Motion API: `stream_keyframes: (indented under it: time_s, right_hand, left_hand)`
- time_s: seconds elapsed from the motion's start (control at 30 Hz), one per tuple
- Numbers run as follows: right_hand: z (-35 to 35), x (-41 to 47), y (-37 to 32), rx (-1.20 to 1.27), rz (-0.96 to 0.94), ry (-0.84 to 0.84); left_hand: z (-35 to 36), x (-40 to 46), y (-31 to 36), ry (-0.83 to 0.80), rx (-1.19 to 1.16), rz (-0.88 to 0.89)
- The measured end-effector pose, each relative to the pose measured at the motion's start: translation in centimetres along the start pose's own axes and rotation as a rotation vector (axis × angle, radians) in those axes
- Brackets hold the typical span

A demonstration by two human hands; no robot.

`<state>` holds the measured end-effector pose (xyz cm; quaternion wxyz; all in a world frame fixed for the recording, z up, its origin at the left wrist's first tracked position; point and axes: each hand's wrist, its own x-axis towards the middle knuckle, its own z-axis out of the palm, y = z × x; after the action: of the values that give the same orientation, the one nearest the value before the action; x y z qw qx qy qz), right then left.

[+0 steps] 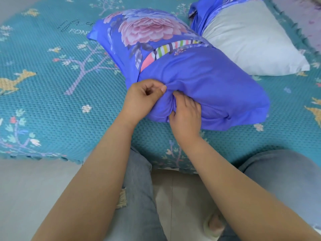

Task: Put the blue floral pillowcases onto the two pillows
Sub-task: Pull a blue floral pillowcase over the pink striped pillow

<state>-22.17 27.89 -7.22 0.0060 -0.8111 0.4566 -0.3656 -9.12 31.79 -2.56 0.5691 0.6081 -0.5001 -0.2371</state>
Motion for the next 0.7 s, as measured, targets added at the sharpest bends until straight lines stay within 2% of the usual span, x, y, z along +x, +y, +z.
stream_keyframes:
  time_s: [0.07,0.17,0.23,0.33,0.4,0.53,0.6,0.67,0.7]
  right_hand:
    - [0.1,0.4,0.1,0.007,0.040,-0.093]
    - [-1.9,0.8,-0.4,0.092,0.046,-0.395]
    - [-3.8,0.7,-0.2,0.112,0.014,-0.548]
    - [-6.3,-1.1,0.2,0.258,0.063,-0.609]
    - [-7.2,-2.7,0.5,0.343,0.100,-0.692]
    - [-9.5,-2.2,0.2,0.178,0.024,-0.888]
    - [-10.9,-0.1,-1.1,0.218,-0.019,-0.736]
    - [-11.5,3.1,-2.1,0.289,-0.016,-0.400]
    - [-11.1,5.0,-2.2,0.295,-0.043,-0.289]
  left_hand:
    - [0.8,0.5,-0.7,-0.034,0.141,0.006]
    - [1.3,1.1,-0.9,-0.027,0.259,0.013]
    - [1.2,1.2,-0.6,-0.078,0.272,0.020]
    - [1.2,0.5,-0.2,-0.173,0.322,0.077]
    - [1.0,-0.1,-0.6,-0.174,0.429,0.145]
    - [0.3,-0.8,-0.5,-0.047,0.441,0.243]
    - [0.1,-0.8,-0.2,0.140,0.462,0.280]
    - [-0.1,-0.7,0.1,0.311,0.576,0.224]
    - [-0.2,-0.7,0.1,0.347,0.631,0.192]
